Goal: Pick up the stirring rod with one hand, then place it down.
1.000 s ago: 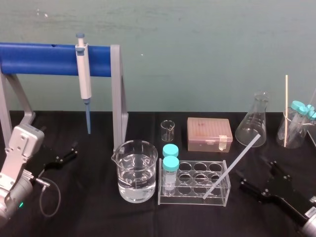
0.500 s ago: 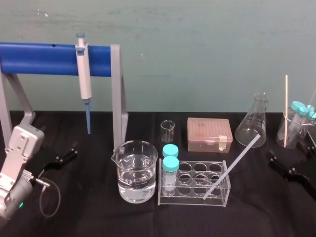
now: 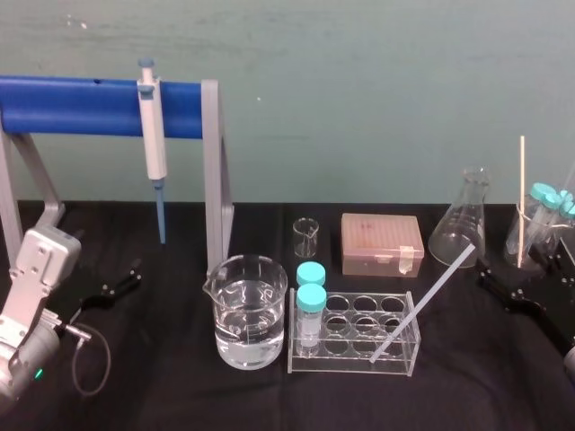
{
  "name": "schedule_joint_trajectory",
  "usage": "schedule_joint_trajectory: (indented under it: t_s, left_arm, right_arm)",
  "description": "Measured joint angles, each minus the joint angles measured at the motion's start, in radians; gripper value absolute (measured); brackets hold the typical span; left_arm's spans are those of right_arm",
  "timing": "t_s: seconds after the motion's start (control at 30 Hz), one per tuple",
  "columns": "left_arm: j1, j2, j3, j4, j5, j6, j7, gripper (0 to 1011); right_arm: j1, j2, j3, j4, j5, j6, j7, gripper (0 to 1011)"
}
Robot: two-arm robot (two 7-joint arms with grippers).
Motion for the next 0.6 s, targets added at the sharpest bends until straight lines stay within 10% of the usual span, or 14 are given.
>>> schedule_joint_trajectory:
  t_s: [0.6]
  left_arm:
    - [0.000, 0.000, 0.000, 0.000, 0.000, 0.000, 0.000, 1000]
  right_arm:
    - [-0.008, 0.007, 0.001, -0.008, 0.007, -0.006, 0.010, 1003]
